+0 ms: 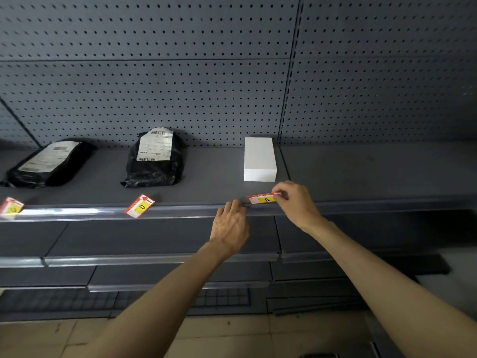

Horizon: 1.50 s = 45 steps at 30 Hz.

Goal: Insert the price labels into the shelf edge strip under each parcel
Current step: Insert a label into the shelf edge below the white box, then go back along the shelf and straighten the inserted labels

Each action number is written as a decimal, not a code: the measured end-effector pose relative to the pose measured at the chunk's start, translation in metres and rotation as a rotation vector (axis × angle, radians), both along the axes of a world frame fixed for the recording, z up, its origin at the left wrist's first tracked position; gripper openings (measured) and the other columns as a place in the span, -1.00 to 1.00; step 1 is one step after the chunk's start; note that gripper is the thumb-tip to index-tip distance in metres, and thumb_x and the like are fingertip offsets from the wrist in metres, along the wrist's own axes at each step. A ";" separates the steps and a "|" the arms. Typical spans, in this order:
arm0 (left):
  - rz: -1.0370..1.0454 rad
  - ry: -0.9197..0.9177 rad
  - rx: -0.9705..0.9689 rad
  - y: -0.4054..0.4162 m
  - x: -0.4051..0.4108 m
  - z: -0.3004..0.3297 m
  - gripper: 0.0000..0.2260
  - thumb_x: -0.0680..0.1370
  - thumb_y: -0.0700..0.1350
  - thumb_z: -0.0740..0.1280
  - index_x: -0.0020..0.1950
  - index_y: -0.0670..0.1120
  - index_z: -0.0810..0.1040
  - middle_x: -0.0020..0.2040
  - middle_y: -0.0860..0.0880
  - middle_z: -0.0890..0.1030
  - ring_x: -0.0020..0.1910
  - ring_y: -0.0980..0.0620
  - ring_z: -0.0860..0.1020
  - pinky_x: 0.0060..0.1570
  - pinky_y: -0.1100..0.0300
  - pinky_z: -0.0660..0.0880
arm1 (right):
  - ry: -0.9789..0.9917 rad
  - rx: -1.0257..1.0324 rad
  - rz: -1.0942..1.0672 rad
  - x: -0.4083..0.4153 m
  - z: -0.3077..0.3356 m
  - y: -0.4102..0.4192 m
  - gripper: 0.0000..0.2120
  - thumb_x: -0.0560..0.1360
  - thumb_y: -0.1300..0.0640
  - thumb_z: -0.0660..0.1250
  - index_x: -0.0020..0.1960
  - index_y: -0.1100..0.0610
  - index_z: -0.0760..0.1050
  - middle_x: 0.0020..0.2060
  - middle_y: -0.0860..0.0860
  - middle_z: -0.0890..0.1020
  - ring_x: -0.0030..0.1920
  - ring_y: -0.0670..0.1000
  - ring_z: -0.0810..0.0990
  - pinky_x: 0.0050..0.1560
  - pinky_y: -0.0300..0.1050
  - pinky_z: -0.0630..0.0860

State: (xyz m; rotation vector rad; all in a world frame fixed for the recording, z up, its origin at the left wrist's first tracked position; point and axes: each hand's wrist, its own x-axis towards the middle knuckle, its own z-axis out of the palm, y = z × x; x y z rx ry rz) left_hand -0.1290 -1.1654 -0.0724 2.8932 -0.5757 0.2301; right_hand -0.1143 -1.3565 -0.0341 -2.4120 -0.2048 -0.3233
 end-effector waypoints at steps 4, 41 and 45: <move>-0.008 -0.008 -0.024 0.000 0.002 0.003 -0.63 0.52 -0.14 0.23 0.34 -0.09 0.40 0.27 -0.07 0.46 0.18 -0.08 0.42 0.20 0.03 0.42 | 0.012 -0.009 0.008 0.001 -0.001 -0.003 -0.93 0.53 0.29 0.34 -0.03 0.18 0.59 -0.10 0.07 0.63 -0.06 -0.01 0.59 -0.06 -0.22 0.55; 0.158 0.078 -0.120 0.088 0.015 0.073 -0.79 0.55 -0.03 0.22 -0.07 -0.13 0.57 0.02 -0.16 0.64 0.05 -0.19 0.57 0.01 0.04 0.47 | -0.088 -0.379 0.082 0.000 0.037 0.065 -0.76 0.53 -0.06 0.26 -0.14 0.11 0.48 -0.26 -0.03 0.54 -0.21 0.04 0.56 -0.29 -0.08 0.47; 0.211 0.015 -0.125 0.156 0.005 0.100 -0.78 0.54 0.00 0.23 -0.11 -0.12 0.56 -0.01 -0.14 0.63 0.02 -0.18 0.56 -0.02 0.03 0.46 | -0.064 -0.366 0.174 -0.004 0.059 0.132 -0.73 0.54 -0.09 0.25 -0.17 0.10 0.45 -0.26 0.00 0.58 -0.28 0.03 0.55 -0.30 -0.08 0.50</move>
